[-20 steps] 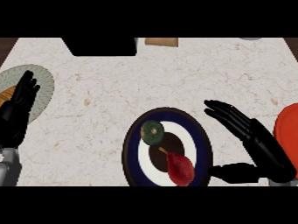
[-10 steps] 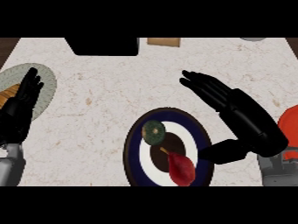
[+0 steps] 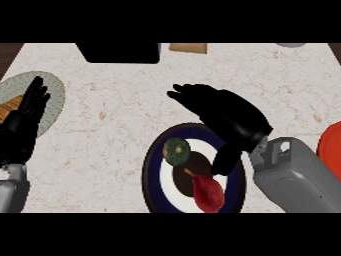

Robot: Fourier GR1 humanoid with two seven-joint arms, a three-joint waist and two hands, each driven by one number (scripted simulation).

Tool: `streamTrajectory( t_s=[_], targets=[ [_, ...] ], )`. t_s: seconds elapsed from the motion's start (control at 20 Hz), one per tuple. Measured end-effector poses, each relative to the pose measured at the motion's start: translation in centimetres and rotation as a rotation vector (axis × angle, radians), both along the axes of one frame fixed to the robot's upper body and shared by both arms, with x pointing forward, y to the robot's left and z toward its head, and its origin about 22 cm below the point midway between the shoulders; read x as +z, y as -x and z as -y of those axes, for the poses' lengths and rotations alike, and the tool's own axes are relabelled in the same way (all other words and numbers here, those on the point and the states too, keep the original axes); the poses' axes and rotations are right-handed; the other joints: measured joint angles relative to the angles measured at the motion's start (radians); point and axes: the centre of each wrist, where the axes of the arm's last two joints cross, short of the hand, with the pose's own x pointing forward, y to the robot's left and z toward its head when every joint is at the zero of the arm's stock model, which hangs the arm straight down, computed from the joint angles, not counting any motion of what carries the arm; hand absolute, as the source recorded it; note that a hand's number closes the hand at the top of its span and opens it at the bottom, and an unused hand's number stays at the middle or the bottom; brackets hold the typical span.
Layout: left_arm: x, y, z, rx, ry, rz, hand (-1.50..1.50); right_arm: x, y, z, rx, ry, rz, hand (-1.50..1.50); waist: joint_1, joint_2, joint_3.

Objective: Pick the squash from the plate and place it in the bowl

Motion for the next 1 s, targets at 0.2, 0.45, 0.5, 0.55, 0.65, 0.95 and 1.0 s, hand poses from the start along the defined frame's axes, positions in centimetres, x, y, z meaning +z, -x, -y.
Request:
streamTrajectory(
  t_s=[0.2,0.45,0.5,0.55,0.65,0.95,1.0],
  targets=[
    [0.1,-0.1,-0.1,0.006,0.005,-0.003,0.0,-1.0,-0.8,-2.0,0.035,0.082,-0.075,-1.5,-0.003,0.0,0.001],
    [0.3,0.0,-0.3,0.001,0.007,-0.004,0.0,-2.9,-1.8,-3.7,0.044,0.227,-0.152,-1.5,-0.005,0.001,0.001],
    [0.2,0.0,-0.2,0.0,0.008,-0.006,0.0,-3.3,-1.8,-4.0,0.045,0.249,-0.164,-1.5,-0.006,0.0,0.001],
    [0.3,-0.3,-0.1,0.003,0.006,-0.007,0.0,-3.3,-1.8,-4.1,0.046,0.269,-0.173,-1.5,-0.008,0.0,0.001],
    [-0.3,0.2,-0.5,0.004,0.009,-0.002,0.0,-3.8,-1.9,-4.5,0.043,0.303,-0.175,-1.5,-0.008,0.0,0.001],
    [-0.3,0.5,-0.7,0.004,0.008,-0.004,0.0,-5.4,-0.8,-5.5,0.045,0.312,-0.053,-1.5,-0.009,-0.001,0.001],
    [-0.3,0.4,-0.5,0.005,0.009,-0.003,0.0,-5.9,-0.7,-5.6,0.043,0.31,-0.034,-1.5,-0.009,-0.001,0.001]
  ],
)
